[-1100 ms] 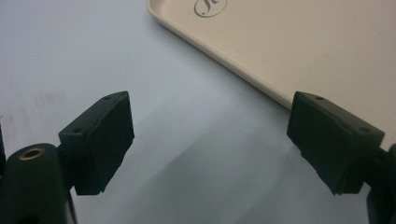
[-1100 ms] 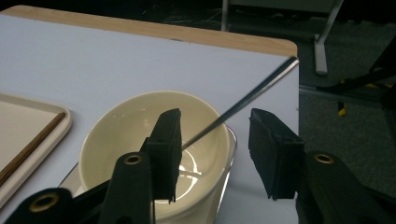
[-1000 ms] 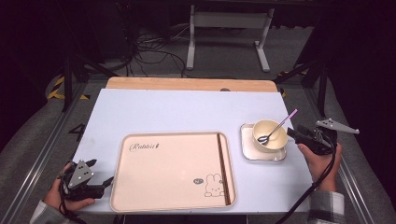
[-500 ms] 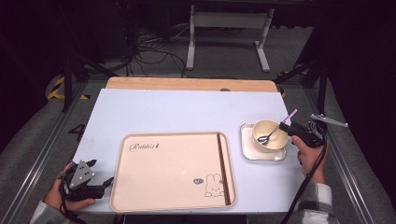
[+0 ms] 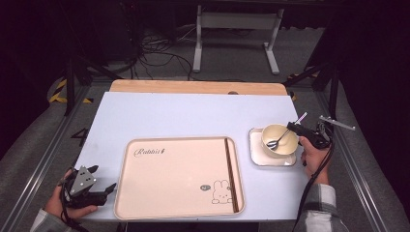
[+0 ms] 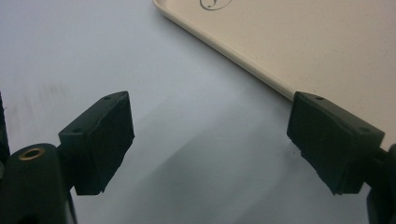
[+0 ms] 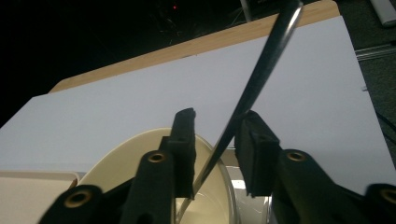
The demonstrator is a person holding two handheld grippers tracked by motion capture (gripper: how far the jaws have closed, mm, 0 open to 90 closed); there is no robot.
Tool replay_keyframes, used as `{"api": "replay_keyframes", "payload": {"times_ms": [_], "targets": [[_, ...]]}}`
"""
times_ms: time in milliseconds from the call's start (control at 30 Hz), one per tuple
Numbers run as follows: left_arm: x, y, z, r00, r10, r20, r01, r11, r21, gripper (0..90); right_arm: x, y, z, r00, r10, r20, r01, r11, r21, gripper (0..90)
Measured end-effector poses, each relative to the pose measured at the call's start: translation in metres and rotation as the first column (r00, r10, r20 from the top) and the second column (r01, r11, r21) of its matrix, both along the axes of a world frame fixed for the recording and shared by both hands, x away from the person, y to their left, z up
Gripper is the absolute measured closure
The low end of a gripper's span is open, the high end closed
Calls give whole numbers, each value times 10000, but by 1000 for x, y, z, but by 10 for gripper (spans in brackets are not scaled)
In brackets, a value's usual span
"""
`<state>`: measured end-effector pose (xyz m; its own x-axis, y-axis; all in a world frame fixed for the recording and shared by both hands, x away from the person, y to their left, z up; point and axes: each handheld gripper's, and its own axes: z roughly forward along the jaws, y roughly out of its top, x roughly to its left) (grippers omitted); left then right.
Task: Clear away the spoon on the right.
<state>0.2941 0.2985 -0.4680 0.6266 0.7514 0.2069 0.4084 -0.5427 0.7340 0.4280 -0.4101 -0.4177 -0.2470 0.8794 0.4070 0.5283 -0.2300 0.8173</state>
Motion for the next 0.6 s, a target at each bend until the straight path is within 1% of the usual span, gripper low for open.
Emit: {"api": "replay_keyframes", "payload": {"times_ms": [33,67,100,133,233,300,333,367,433,467,500,533,600], "targets": [[0,0,0,10000,-19,13,19,10000,18,155,-1,-2,0,9999,81,109,-84,9995,294,760],[0,-1,0,10000,-9,20,9,10000,-21,156,-3,-2,0,9997,133,180,-140,9993,357,804],[0,-1,0,10000,-18,8,18,10000,-31,155,-3,-2,1,9997,157,202,-164,9993,326,826],[-1,-1,0,10000,-37,21,37,10000,-40,156,-4,-1,1,9994,191,279,-203,9988,436,846],[-4,-1,2,9999,-36,105,35,10000,37,156,-4,3,4,9968,456,663,-486,9978,453,875],[-6,2,2,9998,96,161,-96,10000,-20,156,-5,4,6,9952,529,827,-565,9975,416,885],[-6,2,2,9998,96,161,-96,10000,-20,156,-5,4,6,9952,529,827,-565,9975,416,885],[-7,2,3,9998,132,131,-131,9999,-70,156,-6,5,7,9936,645,931,-691,9965,473,892],[-7,2,3,9998,137,151,-136,9999,-69,156,-10,9,13,9898,844,1149,-888,9955,342,900],[-7,2,3,9998,137,151,-136,9999,-69,156,-10,9,13,9898,844,1149,-888,9955,342,900],[-7,2,3,9998,118,180,-118,9999,-21,156,-14,11,19,9864,922,1362,-939,9956,59,900],[-7,1,3,9998,108,169,-107,9999,-60,156,-14,11,19,9864,922,1362,-939,9956,59,900],[-6,1,3,9998,62,164,-62,10000,-8,156,-19,13,24,9830,901,1599,-903,9959,-59,900]]}}
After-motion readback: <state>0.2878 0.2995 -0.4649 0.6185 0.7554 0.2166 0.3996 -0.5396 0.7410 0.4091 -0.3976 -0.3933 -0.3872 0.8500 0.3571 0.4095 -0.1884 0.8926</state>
